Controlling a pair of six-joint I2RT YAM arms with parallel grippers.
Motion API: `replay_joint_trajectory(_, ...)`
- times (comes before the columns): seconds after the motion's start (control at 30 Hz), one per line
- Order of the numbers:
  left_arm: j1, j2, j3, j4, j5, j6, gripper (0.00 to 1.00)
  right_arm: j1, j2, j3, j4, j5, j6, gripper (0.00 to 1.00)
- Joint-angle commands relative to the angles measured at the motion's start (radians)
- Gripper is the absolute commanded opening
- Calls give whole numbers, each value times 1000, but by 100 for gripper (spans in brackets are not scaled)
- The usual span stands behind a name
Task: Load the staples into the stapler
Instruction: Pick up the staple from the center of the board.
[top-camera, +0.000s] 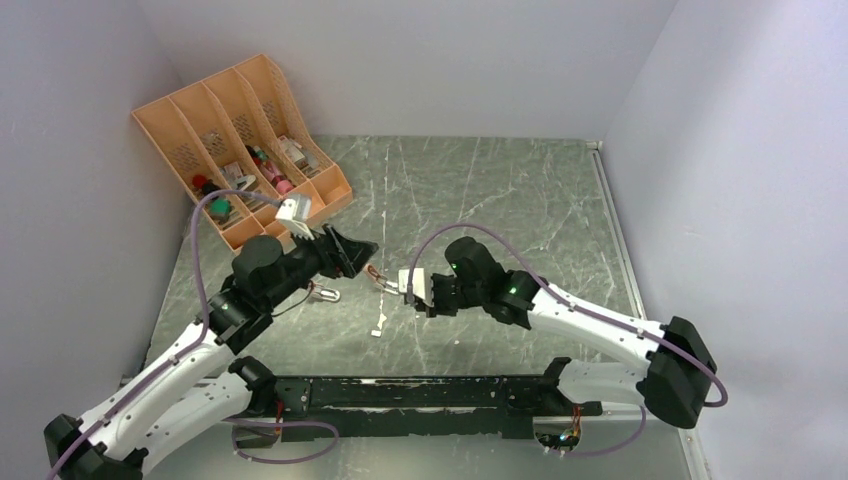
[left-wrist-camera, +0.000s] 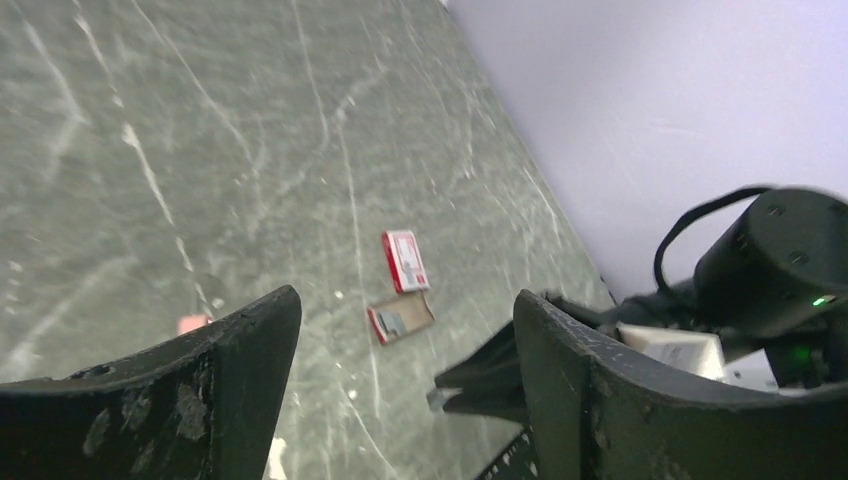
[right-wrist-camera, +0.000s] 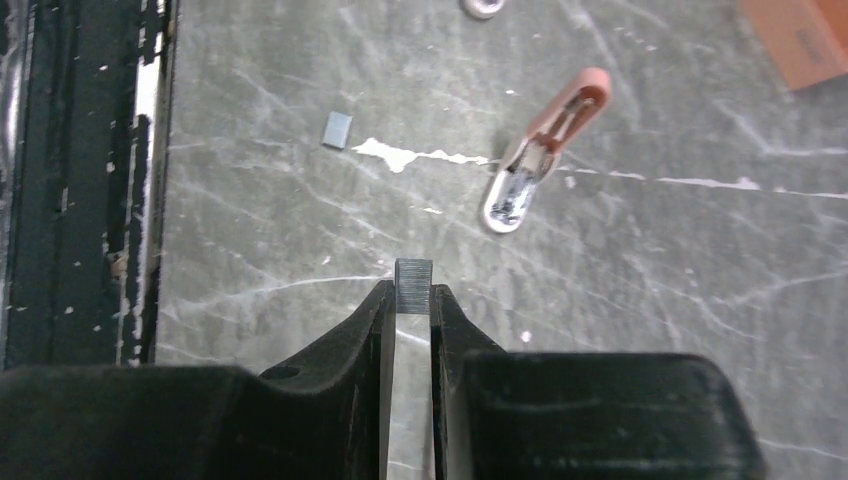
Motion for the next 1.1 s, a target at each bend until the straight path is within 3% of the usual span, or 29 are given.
replay_joint_trajectory(0.0,-2,40,-60,85,184,-176,80,0,-49,48,-17,82,-28,15)
replay_joint_trajectory(0.23,-53,50,-161,231,221,-347,74,2,-130,39,41,181,-73,15)
replay_joint_trajectory(0.47,-149,142,-128,292,210,-309,67,2,-141,50,148,214,-90,15)
replay_joint_trajectory(1.07,-156,179,-114,391,133,-305,50,61,-137,83,197,225,-121,16)
